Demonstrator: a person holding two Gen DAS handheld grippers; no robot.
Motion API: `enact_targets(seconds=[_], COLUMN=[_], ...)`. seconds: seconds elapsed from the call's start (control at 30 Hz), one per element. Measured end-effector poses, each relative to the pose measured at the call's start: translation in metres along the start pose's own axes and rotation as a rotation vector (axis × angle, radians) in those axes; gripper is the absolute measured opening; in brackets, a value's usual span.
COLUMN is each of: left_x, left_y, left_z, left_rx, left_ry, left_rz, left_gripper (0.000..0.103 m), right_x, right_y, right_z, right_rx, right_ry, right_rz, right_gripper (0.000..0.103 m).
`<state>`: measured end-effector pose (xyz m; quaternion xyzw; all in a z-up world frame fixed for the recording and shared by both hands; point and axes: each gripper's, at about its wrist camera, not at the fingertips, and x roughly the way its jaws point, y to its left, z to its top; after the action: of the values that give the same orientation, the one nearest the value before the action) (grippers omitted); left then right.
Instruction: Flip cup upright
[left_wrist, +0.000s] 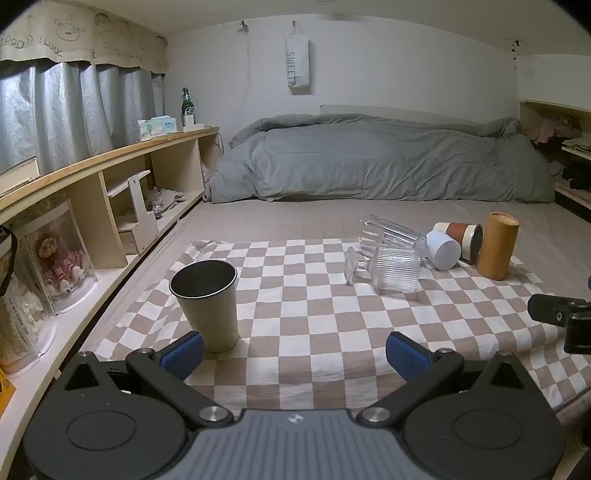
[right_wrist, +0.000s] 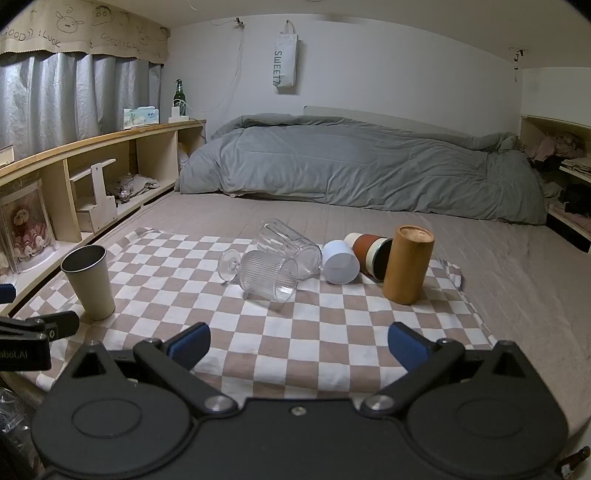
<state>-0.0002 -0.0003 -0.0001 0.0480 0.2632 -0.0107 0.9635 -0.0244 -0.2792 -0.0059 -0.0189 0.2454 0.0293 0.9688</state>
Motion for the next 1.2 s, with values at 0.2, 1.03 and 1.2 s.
enact_targets(seconds=[0.2,1.03,1.2], left_x=[-0.0020,0.0000,0.0001], left_y=[-0.0016,0.0003,0.0002], left_z=[-0.0010,0.0002,0.0001], left_rx=[0.000,-0.005,-0.004], left_ry=[-0.001,0.005,0.005], left_rz=[-0.001,-0.003,-0.004], left_gripper=[0.103,0.103,0.103], right_x=[-0.0007,-0.0013,-0.0011], right_y=[0.0003,0.0009,0.0010], right_z=[0.0003,0.0005,0.0004], right_rx=[0.000,-0.003,-0.004], right_ry=[0.000,0.002,0.002], right_rz=[-0.001,-0.003,-0.003], right_gripper=[0.103,0.103,0.103])
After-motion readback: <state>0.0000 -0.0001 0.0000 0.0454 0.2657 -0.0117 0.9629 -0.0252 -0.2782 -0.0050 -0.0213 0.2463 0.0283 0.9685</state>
